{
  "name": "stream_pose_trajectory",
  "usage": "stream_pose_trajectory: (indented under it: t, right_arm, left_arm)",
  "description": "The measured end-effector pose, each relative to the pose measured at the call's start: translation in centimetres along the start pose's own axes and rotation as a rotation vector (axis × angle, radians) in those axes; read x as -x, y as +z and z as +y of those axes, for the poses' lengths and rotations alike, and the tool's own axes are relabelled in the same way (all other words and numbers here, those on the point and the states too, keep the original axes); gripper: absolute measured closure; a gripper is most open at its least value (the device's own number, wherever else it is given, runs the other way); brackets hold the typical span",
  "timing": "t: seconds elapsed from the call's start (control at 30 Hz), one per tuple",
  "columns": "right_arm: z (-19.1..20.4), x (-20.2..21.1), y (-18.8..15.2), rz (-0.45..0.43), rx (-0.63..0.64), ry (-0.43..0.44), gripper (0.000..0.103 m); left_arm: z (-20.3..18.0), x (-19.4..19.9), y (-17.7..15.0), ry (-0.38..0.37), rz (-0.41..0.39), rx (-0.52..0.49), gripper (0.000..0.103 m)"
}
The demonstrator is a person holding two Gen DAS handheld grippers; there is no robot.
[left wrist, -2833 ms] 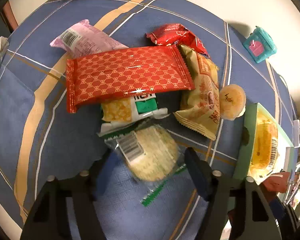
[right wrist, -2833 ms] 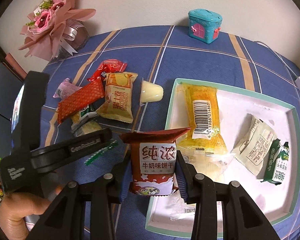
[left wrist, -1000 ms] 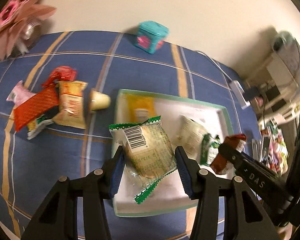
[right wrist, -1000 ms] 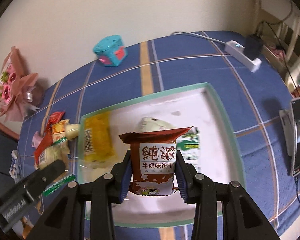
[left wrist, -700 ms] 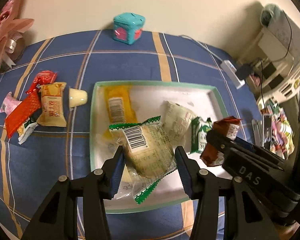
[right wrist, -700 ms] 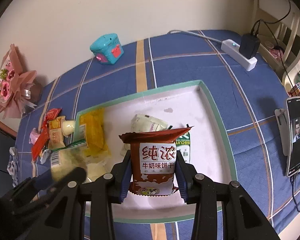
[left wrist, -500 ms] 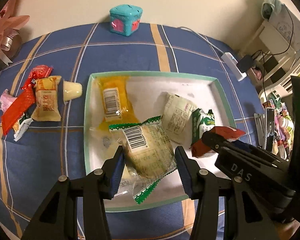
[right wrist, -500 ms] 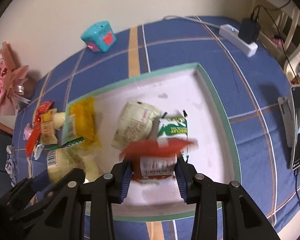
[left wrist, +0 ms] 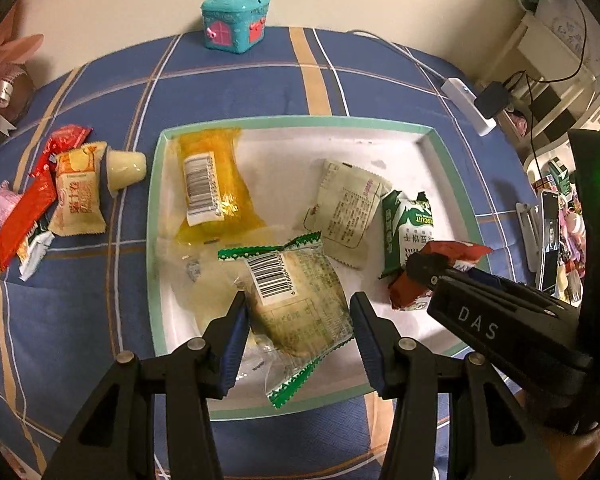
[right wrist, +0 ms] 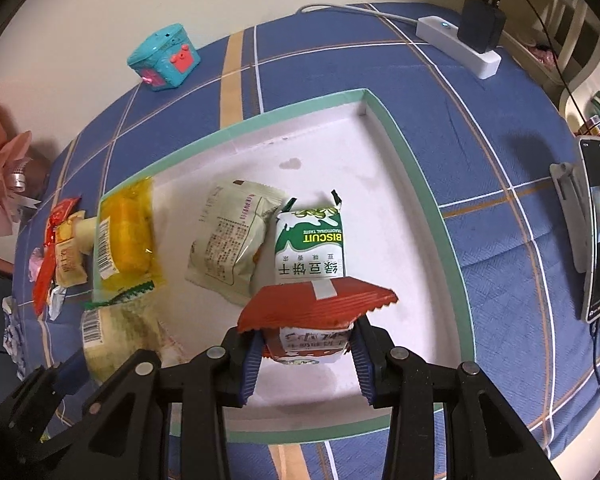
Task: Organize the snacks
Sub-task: 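Carry both snacks into the white tray and open both tools, then move both tools back over the remaining snack pile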
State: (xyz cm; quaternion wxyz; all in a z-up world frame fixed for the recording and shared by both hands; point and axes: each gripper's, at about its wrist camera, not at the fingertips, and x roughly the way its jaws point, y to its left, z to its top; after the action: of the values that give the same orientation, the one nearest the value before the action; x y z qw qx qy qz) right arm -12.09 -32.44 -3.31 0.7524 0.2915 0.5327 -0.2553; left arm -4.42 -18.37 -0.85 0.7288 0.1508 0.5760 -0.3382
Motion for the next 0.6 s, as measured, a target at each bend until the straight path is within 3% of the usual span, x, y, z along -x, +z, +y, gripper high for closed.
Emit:
stream_pose_trajectory:
  t: [0.17,0.23,0.4,0.6]
  right_arm:
    - [0.11,-0.48,0.1,0.011,0.003,0.006,0.056]
    - [0.13,-0.49,0.01,0.01,0.006,0.007,0.041]
    - [0.12,-0.47,0.02,0.002,0.003,-0.001,0.026]
    - [-0.02,-0.63,0.21,-0.014,-0.009,-0.006,0.005]
  left_arm:
    - [-0.18,-0.62,-0.15,-0.019,0.027,0.011,0.049]
    - [-0.34,-0.69,-0.22,-0.018,0.032,0.004,0.043]
    - [-0.29,-0.57,-0.19,-0.01,0.03,0.005,0.04]
    - [0.17,-0.6,0.02,0.022,0.024,0.021,0.028]
